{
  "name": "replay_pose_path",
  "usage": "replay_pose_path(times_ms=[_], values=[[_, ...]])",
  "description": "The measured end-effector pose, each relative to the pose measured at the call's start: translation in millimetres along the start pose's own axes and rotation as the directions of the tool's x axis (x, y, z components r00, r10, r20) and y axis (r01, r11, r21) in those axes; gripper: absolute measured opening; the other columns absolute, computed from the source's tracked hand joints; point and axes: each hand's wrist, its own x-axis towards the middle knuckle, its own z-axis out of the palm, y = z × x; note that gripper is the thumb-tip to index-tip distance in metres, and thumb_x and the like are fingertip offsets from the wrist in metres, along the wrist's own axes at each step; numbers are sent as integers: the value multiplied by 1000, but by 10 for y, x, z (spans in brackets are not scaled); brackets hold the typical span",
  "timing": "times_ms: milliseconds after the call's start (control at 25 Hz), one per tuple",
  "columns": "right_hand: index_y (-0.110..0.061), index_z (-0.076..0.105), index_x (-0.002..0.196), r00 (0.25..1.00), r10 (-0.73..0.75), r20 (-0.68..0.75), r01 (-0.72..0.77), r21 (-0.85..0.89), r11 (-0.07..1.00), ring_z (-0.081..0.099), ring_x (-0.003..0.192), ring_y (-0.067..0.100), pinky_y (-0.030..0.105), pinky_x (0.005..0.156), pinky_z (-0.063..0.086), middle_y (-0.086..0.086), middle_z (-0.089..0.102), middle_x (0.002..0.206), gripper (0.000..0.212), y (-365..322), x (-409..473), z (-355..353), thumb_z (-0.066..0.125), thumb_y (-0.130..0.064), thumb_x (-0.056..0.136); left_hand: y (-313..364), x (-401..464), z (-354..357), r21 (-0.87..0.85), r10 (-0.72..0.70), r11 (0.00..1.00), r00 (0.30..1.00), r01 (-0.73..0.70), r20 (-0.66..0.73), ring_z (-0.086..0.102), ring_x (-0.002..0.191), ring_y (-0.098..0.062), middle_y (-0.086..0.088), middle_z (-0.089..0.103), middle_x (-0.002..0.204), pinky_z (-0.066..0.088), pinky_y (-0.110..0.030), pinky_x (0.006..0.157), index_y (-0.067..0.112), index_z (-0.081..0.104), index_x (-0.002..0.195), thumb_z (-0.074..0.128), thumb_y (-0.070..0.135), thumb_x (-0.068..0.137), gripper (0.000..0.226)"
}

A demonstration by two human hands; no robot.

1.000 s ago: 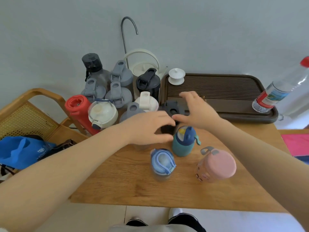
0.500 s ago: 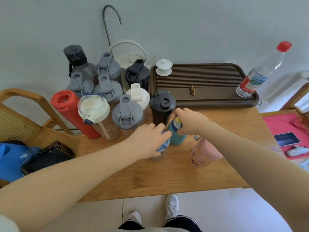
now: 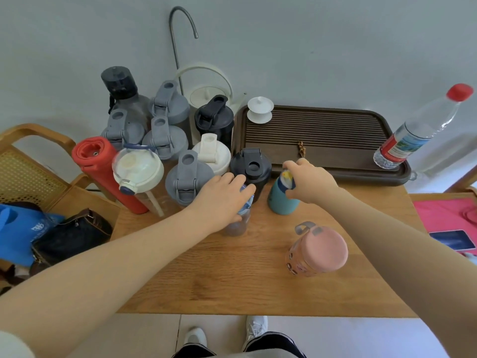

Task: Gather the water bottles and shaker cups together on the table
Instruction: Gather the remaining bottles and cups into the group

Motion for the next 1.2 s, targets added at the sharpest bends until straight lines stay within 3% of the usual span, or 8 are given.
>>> replay_pose_path(times_ms=[400,560,640,760,880,1000,1080,1200], values=[[-21,29,137,998,-13,-54,17,77,997,56,104,35,38,72,47,13,41,133,67,-20,153,53,64,-36,81,48,83,2,47,7,999,1000,-8,30,40,115,-29,-10,37,136,37,-36,91,20,28,137,58,28,85,60],[-21,13,145,998,-5,-55,18,230,973,43,125,35,45,96,44,13,25,149,88,41,-45,-79,66,-44,79,7,90,-7,55,13,998,1000,-15,27,40,117,-28,-8,37,136,38,-35,90,18,26,137,61,25,84,64],[-18,22,143,995,-68,-66,87,342,936,41,127,28,38,101,40,10,30,148,81,94,-320,-224,64,-44,80,-4,80,-2,52,26,998,999,-27,23,40,118,-27,-8,36,136,38,-34,90,16,28,135,61,23,83,62],[-30,33,137,968,-192,164,120,370,921,45,121,17,33,100,39,-1,41,139,76,157,-837,-332,66,-50,72,-12,55,-1,38,27,999,1000,-26,-4,38,121,-28,-12,30,140,40,-34,92,15,28,134,63,20,82,63],[-40,18,140,918,-138,372,83,160,984,39,127,21,42,101,41,-8,27,145,99,102,-1228,-204,73,-55,59,-1,28,25,17,25,1000,999,-25,-40,40,119,-29,-14,32,137,41,-33,90,12,29,134,63,18,82,63],[-35,21,138,967,-67,246,82,-49,995,40,122,26,38,86,46,-2,33,140,85,-24,-1358,67,71,-42,70,12,-4,39,7,6,1000,996,-5,-90,44,114,-27,-12,39,129,43,-31,84,10,31,131,64,19,81,60],[-32,28,133,995,-43,91,41,22,999,43,117,27,39,83,47,0,41,132,72,-90,-1359,155,67,-39,73,-2,-35,33,-27,-1,1000,994,-2,-109,42,116,-26,-12,39,128,43,-31,84,10,30,132,66,25,79,65],[-28,28,133,996,21,-84,1,255,967,44,118,29,43,87,47,2,42,133,73,-223,-1200,169,67,-40,73,-21,-137,6,-20,20,1000,990,-23,-142,39,122,-31,-17,40,132,39,-36,96,5,31,134,69,30,76,73]])
